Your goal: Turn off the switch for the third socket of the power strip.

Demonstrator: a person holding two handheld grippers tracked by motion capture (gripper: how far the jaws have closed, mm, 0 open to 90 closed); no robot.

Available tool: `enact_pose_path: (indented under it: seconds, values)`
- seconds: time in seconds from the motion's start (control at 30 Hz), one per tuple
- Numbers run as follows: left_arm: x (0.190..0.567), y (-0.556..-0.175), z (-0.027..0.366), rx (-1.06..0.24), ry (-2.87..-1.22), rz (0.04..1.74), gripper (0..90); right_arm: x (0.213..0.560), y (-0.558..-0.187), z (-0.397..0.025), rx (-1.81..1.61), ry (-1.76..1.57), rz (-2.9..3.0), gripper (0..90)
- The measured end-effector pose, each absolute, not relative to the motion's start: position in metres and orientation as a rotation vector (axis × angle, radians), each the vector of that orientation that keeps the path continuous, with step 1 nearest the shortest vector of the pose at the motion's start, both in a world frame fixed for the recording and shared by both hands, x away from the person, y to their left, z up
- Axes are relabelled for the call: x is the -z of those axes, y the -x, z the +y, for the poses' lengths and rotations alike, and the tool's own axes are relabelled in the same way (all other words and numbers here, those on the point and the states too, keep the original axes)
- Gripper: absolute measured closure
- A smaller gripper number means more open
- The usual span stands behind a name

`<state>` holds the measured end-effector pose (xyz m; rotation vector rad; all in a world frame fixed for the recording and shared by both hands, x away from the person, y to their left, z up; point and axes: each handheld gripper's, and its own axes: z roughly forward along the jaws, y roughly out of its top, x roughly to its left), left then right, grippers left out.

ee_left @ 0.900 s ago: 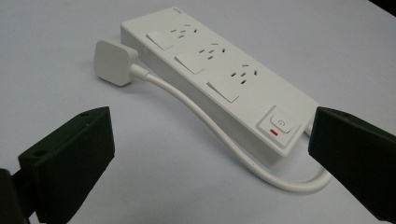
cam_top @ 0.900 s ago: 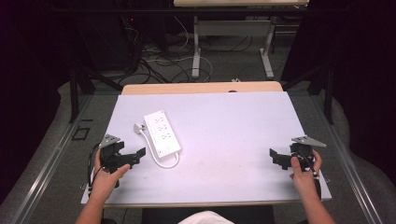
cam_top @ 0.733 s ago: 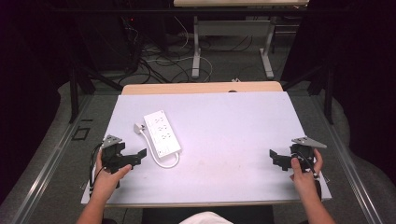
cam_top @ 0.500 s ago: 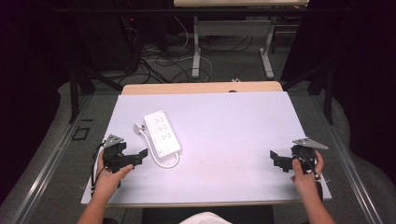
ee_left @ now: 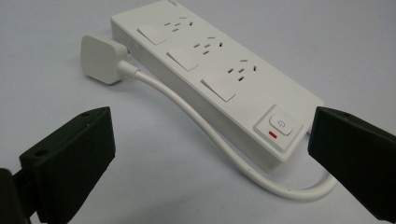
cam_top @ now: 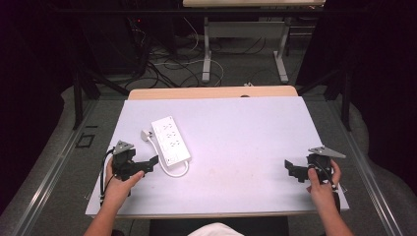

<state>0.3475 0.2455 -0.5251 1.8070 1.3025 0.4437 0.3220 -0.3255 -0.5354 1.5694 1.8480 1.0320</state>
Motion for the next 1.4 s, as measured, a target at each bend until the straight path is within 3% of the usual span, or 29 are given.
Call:
enact_pose_path:
  seconds: [0.37, 0.8, 1.4]
  values:
    - [0.520, -0.359, 0.242, -0.444, -1.786, 1.365, 4.2, 0.536, -0.322, -0.325, -1.035, -1.563, 1.860, 0.0]
    - [0.511, -0.370, 0.245, -0.474, -1.810, 1.421, 18.8, 0.538, -0.322, -0.323, -1.031, -1.580, 1.858, 0.0]
    - [0.492, -0.389, 0.234, -0.640, -1.936, 1.407, 34.2, 0.538, -0.321, -0.324, -1.035, -1.592, 1.868, 0.0]
